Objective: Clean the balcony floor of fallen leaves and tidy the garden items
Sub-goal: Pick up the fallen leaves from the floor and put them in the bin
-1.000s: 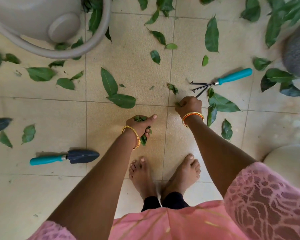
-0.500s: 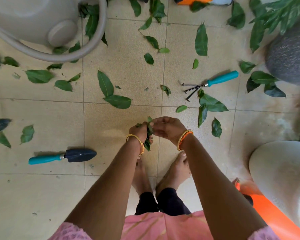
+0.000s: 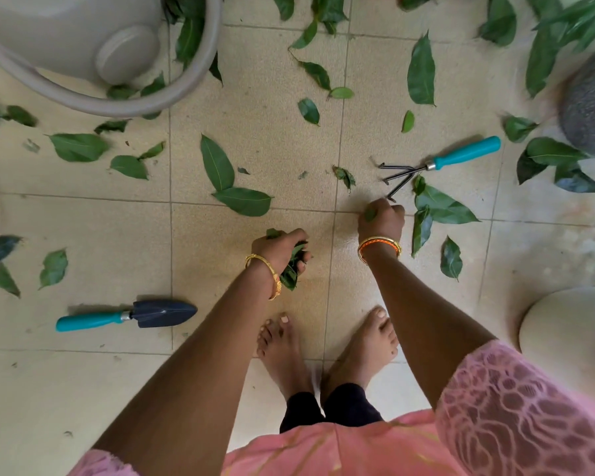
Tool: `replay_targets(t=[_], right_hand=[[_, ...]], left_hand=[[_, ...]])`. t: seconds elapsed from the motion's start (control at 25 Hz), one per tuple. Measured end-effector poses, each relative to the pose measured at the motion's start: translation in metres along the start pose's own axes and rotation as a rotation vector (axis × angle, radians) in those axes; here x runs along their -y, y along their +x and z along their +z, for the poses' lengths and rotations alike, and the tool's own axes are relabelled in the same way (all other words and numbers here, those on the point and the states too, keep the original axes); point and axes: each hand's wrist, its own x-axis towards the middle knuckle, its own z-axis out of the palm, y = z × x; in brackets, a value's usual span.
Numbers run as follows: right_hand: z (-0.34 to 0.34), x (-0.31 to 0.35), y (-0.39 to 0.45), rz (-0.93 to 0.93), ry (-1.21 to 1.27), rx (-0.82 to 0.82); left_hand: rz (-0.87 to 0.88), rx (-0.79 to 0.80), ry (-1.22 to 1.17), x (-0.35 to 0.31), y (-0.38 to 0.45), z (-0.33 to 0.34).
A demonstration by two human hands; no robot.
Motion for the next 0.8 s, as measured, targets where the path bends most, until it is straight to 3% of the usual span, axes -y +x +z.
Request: replay_targets(t=[0.16,0.44,0.68,0.8], right_hand=[[0.005,0.006,-0.006,-0.135,-0.016,-0.016],[0.014,0.052,0.022,-0.580,-0.149,-0.029],[0.024,0.029,0.016,-0.540,-0.313,0.023],[0.011,0.005,-0.005,-0.458,-0.134,0.076]], left_hand=[[0.018,-0.047,0.102,-0.008,0.002,-0.012],[0.037,-0.152,0.165,-0.019,0.012,-0.013],[0.009,-0.123,0.205,-0.011,0.013,-0.013],[0.023,-0.126,0.241,-0.003,0.008,-0.006]])
